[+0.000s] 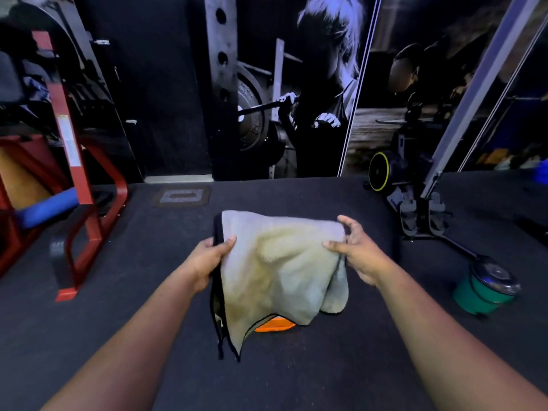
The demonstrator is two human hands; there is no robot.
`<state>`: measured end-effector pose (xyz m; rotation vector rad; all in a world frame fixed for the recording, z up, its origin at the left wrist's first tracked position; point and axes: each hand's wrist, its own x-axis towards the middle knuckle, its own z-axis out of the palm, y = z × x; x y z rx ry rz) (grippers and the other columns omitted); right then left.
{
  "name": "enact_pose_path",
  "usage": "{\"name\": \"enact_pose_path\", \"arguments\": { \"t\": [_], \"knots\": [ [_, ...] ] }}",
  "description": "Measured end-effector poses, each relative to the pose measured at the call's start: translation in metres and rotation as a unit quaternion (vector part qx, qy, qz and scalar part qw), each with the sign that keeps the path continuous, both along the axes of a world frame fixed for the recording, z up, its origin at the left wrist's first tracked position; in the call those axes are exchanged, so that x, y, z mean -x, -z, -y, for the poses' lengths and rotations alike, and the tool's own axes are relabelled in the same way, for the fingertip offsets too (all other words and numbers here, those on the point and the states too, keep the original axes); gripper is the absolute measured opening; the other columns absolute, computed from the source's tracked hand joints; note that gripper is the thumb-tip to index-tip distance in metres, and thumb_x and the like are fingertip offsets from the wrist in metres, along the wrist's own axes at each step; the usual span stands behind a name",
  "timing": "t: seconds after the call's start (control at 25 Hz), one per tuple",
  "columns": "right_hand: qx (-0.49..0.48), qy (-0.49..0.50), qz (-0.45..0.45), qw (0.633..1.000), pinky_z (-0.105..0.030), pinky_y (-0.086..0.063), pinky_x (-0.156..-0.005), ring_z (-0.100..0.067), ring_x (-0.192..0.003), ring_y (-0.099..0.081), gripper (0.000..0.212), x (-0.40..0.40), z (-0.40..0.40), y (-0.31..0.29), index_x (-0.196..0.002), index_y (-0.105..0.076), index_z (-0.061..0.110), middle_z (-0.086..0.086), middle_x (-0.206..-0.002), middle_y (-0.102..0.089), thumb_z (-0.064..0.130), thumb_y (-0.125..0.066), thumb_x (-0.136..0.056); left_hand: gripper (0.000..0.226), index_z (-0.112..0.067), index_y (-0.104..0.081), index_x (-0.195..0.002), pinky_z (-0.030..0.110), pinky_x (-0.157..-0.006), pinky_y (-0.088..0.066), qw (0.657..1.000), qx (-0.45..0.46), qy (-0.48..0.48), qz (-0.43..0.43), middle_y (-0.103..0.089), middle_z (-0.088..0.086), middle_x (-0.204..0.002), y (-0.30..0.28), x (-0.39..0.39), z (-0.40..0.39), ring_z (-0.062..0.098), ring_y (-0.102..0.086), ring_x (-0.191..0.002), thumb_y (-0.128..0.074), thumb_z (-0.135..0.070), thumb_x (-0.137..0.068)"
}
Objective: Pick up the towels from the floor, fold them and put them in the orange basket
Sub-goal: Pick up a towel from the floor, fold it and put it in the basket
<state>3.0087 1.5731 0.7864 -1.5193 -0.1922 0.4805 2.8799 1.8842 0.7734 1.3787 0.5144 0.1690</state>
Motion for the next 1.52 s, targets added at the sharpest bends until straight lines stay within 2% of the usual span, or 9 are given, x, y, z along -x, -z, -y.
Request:
{"name": "enact_pose_path", "arguments": {
  "t": [0.44,0.56,0.68,0.84,0.96,1.08,1.24,1.36,1.52],
  "knots": [
    [-0.049,0.016,0.083,0.995,-0.035,-0.056,-0.091,-0.020,-0.097,-0.066,0.055,-0.005,-0.009,-0.013,-0.138,-0.058,0.027,-0.012,-0.106,-0.065,-0.004,-0.063,-0.093,0.013,-0.011,-0.071,-0.107,0.034,-0.082,-0.058,0.994,0.056,-0.042,0.084,-0.078,0.006,-0.099,-0.026,0.008,0.004,0.029,-0.068,-0.107,-0.063,-0.019,-0.099],
    [-0.115,0.023,0.074,0.990,-0.030,-0.058,-0.084,-0.015,-0.093,-0.065,0.055,-0.001,-0.015,-0.025,-0.137,-0.061,0.025,-0.004,-0.105,-0.068,-0.008,-0.056,-0.094,0.056,-0.009,-0.064,-0.131,0.046,-0.102,-0.049,0.982,0.135,-0.030,0.129,-0.070,0.015,-0.127,-0.032,0.012,-0.006,0.031,-0.062,-0.125,-0.052,-0.053,-0.100],
    [-0.189,-0.019,0.053,0.980,-0.027,-0.057,-0.085,-0.015,-0.101,-0.063,0.059,0.006,-0.025,-0.035,-0.139,-0.060,0.026,-0.005,-0.121,-0.066,-0.011,-0.050,-0.094,0.094,-0.020,-0.070,-0.125,0.049,-0.095,-0.050,0.971,0.230,-0.053,0.043,-0.071,0.014,-0.125,-0.005,0.020,0.005,0.036,-0.066,-0.116,-0.031,-0.092,-0.080],
    [-0.209,-0.057,0.054,0.975,-0.030,-0.055,-0.092,-0.017,-0.108,-0.061,0.063,0.014,-0.044,-0.048,-0.138,-0.061,0.028,-0.008,-0.131,-0.061,-0.012,-0.048,-0.092,0.119,-0.013,-0.066,-0.133,0.050,-0.109,-0.041,0.959,0.279,0.043,0.010,-0.066,0.018,-0.133,0.006,0.015,0.040,0.036,-0.063,-0.123,-0.026,-0.100,-0.062],
    [-0.204,-0.013,0.062,0.977,-0.027,-0.057,-0.090,-0.014,-0.107,-0.064,0.062,0.005,-0.030,-0.049,-0.139,-0.060,0.025,-0.003,-0.129,-0.065,-0.013,-0.047,-0.092,0.071,-0.005,-0.060,-0.138,0.050,-0.109,-0.045,0.971,0.215,0.041,0.090,-0.060,0.024,-0.139,-0.023,0.007,0.031,0.035,-0.061,-0.126,-0.049,-0.061,-0.096],
    [-0.157,0.025,0.061,0.985,-0.024,-0.058,-0.081,-0.012,-0.094,-0.065,0.057,-0.004,-0.017,-0.045,-0.140,-0.058,0.026,-0.005,-0.121,-0.065,-0.008,-0.051,-0.095,0.030,-0.010,-0.066,-0.125,0.048,-0.094,-0.056,0.982,0.134,-0.032,0.128,-0.069,0.020,-0.124,-0.030,0.002,0.000,0.032,-0.069,-0.107,-0.063,-0.012,-0.095],
    [-0.007,0.007,-0.023,1.000,-0.021,-0.056,-0.068,-0.008,-0.096,-0.070,0.067,-0.005,-0.025,-0.022,-0.152,-0.042,0.014,-0.010,-0.139,-0.060,0.014,-0.072,-0.092,0.018,-0.017,-0.069,-0.105,0.035,-0.076,-0.057,0.989,0.102,-0.033,0.100,-0.074,0.007,-0.097,-0.024,0.004,-0.003,0.023,-0.070,-0.089,-0.068,-0.005,-0.091],
    [0.063,0.016,-0.036,0.997,-0.027,-0.054,-0.087,-0.016,-0.123,-0.056,0.081,-0.007,-0.027,-0.001,-0.155,-0.037,0.012,-0.005,-0.156,-0.043,0.003,-0.077,-0.085,0.018,-0.023,-0.067,-0.092,0.034,-0.066,-0.055,0.993,0.073,-0.045,0.078,-0.071,0.000,-0.081,-0.023,0.005,-0.003,0.019,-0.067,-0.076,-0.067,-0.005,-0.090],
    [-0.026,0.001,0.046,0.999,-0.038,-0.043,-0.114,-0.013,-0.136,-0.051,0.081,-0.004,-0.029,-0.002,-0.151,-0.046,0.032,0.009,-0.154,-0.046,-0.006,-0.068,-0.082,0.014,-0.024,-0.068,-0.100,0.047,-0.075,-0.055,0.997,0.062,-0.043,0.008,-0.074,0.003,-0.088,-0.005,0.015,-0.016,0.028,-0.068,-0.086,-0.067,-0.015,-0.090]
  ]
}}
